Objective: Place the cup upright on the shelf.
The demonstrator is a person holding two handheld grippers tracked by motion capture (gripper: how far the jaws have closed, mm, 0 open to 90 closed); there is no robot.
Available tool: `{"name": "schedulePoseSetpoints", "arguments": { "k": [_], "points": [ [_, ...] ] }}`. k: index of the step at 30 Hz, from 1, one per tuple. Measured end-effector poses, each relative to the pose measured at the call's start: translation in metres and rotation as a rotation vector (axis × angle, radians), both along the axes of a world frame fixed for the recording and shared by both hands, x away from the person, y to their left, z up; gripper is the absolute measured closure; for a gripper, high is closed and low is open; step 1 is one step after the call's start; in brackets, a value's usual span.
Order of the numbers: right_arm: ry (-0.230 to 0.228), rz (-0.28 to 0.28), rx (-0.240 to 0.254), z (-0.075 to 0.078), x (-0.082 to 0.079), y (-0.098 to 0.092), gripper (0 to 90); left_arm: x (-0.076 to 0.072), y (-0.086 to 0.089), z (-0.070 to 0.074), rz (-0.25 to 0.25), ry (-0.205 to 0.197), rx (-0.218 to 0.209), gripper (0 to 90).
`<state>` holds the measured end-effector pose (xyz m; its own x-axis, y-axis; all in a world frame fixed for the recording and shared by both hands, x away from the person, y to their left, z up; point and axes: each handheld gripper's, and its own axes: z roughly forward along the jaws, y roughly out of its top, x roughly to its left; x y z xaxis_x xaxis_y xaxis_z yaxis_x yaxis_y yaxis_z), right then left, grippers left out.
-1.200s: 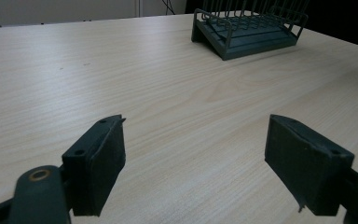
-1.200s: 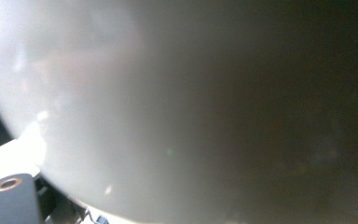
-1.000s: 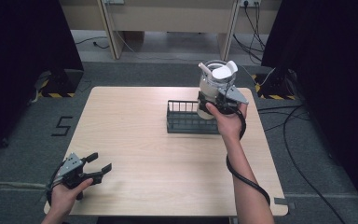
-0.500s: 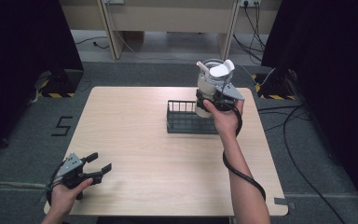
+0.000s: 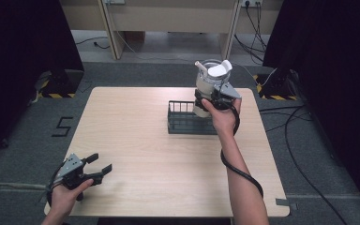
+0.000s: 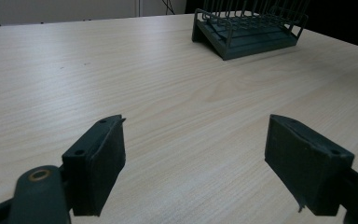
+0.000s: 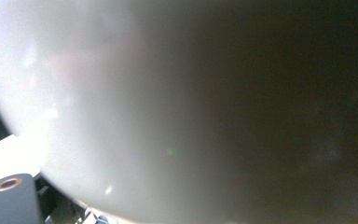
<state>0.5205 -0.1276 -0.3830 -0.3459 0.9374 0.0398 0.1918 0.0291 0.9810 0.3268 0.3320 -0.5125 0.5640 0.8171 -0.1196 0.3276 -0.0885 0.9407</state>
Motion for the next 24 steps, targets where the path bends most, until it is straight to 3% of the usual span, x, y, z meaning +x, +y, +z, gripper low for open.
{"name": "schedulePoseSetpoints", "arguments": {
  "k": [24],
  "points": [
    [0.068, -0.002, -0.009, -0.026, 0.012, 0.004, 11.0, 0.000, 0.000, 0.000, -0.001, 0.000, -0.002, 19.5]
  ]
}}
